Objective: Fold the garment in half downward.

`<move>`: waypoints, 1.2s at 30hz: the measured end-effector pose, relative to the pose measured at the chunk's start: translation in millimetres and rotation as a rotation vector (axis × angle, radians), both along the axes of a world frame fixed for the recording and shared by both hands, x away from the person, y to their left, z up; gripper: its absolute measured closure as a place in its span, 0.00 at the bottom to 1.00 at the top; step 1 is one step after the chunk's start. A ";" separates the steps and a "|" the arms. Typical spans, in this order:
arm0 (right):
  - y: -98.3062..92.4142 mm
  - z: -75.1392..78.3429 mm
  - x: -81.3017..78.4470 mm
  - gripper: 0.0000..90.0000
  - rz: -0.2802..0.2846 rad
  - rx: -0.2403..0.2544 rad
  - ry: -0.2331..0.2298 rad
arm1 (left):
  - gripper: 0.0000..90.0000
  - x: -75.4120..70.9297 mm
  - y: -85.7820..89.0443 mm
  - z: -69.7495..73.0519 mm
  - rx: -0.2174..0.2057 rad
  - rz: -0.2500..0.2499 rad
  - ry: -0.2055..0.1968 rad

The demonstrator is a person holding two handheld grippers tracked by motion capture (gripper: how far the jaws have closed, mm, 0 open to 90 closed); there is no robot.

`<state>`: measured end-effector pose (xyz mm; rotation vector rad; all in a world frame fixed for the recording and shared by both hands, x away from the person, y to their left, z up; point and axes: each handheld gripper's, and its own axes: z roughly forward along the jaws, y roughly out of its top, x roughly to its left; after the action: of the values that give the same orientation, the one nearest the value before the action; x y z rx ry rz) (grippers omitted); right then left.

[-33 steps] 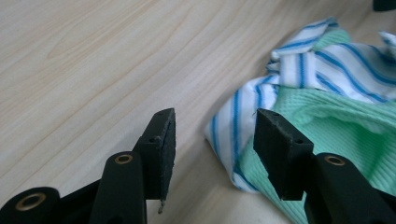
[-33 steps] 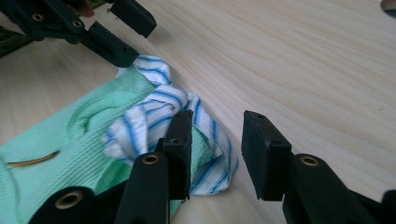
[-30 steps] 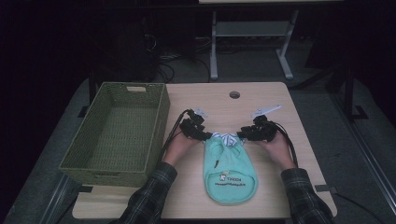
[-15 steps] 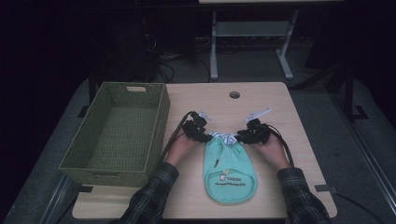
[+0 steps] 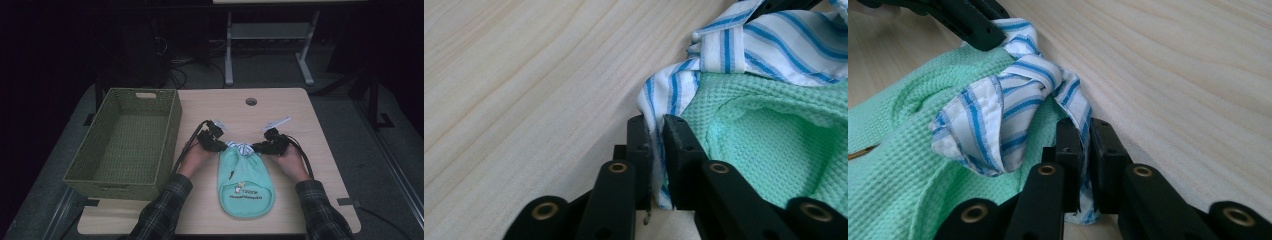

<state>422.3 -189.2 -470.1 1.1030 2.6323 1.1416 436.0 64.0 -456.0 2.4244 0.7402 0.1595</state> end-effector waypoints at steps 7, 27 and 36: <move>3.4 4.5 -2.3 0.96 -0.006 -0.060 -0.033 | 0.95 -3.0 -2.8 2.9 0.039 0.013 -0.029; -11.5 51.2 -6.1 0.96 -0.025 -0.028 -0.120 | 0.96 -12.8 -4.0 55.1 -0.014 0.015 -0.170; -15.5 73.3 -13.3 0.96 -0.039 0.011 -0.198 | 0.96 -22.2 -2.1 81.4 -0.082 0.005 -0.239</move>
<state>409.1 -204.7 -396.9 0.9825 2.4472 1.1924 413.8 61.9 -374.6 2.2757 0.6313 0.4046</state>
